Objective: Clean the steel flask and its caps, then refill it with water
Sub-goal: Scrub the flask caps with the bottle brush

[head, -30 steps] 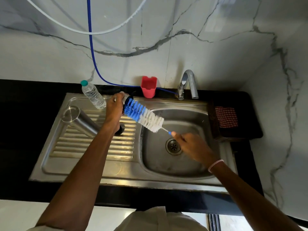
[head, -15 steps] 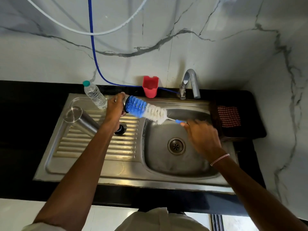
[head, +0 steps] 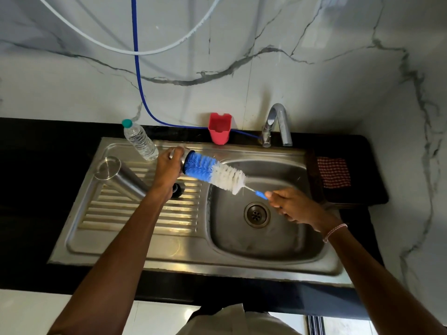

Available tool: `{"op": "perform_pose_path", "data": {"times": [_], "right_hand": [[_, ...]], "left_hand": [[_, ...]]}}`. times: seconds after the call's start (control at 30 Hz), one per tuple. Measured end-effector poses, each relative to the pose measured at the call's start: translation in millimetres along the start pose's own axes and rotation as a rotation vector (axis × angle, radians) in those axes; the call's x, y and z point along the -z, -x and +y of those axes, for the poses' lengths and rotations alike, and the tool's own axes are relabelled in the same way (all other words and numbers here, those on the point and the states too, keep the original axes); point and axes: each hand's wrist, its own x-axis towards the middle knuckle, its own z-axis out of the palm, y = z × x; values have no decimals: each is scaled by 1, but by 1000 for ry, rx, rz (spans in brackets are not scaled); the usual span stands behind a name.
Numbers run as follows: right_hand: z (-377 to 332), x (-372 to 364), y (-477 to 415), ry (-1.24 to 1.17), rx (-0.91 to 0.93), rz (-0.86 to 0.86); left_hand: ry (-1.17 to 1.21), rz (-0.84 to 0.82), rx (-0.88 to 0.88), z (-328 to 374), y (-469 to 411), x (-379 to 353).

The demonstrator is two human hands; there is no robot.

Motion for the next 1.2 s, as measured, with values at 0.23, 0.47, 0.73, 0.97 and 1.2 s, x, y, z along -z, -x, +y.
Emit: {"op": "perform_pose_path", "data": {"times": [0.23,0.47,0.73,0.97,1.2], "right_hand": [[11,15,24,489,207,436],[45,52,47,642,57,561],[70,38,63,437,-104,720],[66,17,59,415,-214,749],[55,5,54,368,-179,770]], "left_hand": [[-49,-28,-31,-5,7,-12],[-173,-202,-80,-11,16,-14],[-372,-353,-380,-2,41,-50],[-508,-455,-735,24,51,-63],[-385,-403,-829,56,62,-60]]}}
